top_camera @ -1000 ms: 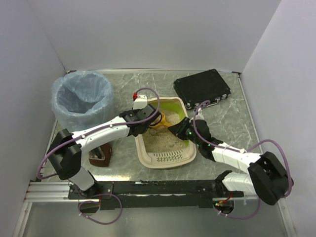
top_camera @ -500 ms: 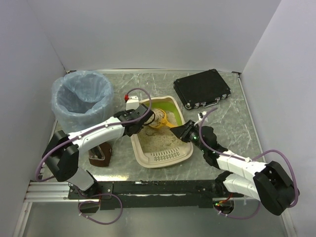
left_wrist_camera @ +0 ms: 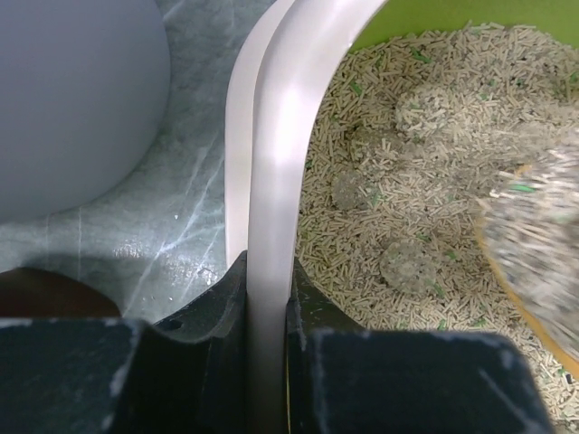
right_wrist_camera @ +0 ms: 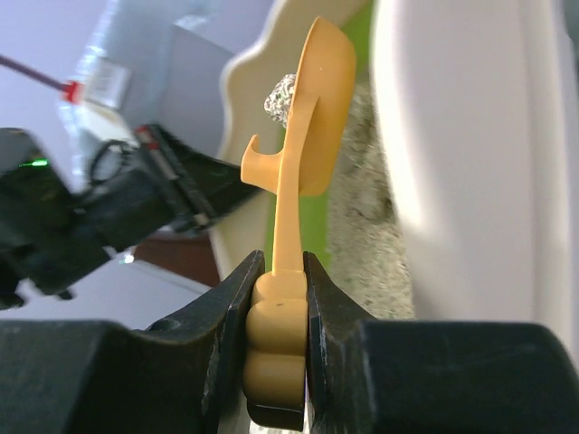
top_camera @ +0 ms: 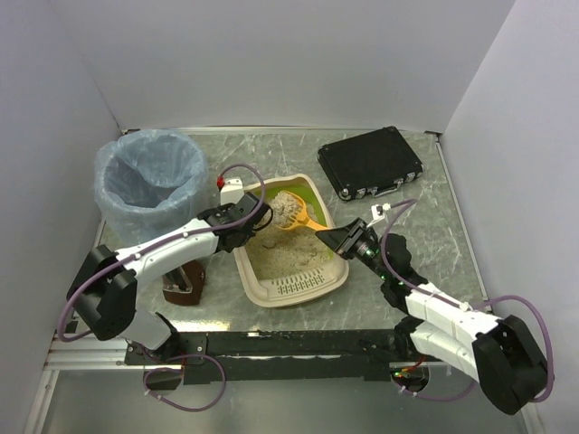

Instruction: Clean the litter box

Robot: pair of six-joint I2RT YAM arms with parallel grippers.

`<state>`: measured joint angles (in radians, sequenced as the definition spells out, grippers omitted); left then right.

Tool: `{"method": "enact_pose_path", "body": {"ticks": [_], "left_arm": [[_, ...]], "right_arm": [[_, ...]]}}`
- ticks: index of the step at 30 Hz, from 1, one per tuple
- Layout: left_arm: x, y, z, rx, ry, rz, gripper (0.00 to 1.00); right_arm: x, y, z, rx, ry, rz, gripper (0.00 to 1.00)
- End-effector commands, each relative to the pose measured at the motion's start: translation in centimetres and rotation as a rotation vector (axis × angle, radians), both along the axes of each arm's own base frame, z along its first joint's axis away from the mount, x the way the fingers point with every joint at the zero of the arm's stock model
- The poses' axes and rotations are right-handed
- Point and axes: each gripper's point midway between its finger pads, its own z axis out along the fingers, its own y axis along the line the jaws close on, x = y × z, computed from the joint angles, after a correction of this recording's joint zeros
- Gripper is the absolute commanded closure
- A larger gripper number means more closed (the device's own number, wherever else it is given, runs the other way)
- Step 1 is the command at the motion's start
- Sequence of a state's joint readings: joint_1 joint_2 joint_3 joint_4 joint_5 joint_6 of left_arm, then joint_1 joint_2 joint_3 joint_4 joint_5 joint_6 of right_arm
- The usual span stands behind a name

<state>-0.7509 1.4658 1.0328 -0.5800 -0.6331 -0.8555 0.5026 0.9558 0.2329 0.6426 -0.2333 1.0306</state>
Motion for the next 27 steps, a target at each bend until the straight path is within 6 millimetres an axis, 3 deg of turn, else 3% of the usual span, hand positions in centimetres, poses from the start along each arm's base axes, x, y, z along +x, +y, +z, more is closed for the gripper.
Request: {"method": "enact_pose_path", "body": {"ticks": [1,12,16,24,27], "left_arm": [[3.0,-2.7,6.8,-0.277,-0.225,0.042,0.99],[2.9,-3.0,7.5,-0.339,-0.245,-0.001,0.99],[2.9,-3.2,7.4,-0.352,-0.243,-0.019,0.99],[2.8,-3.5,6.9,-0.380,-0.230,-0.036,0.99],[2.7,-4.0,7.4,-0.420,-0.246,-0.070,0.99]], "right_arm": [[-1.0,0.0,4.4,0.111,-0.146,0.060,1.00],[-2.9,-1.0,3.8,0.293,0.015,0.145,1.00],[-3.8,-1.6,5.5,0.378,-0.042,0.160,1.00],[-4.4,-2.1,6.9,0.394,-0.115,0.194,1.00],[-4.7,-2.6,6.5,0.412,-0.118,0.187,1.00]]}}
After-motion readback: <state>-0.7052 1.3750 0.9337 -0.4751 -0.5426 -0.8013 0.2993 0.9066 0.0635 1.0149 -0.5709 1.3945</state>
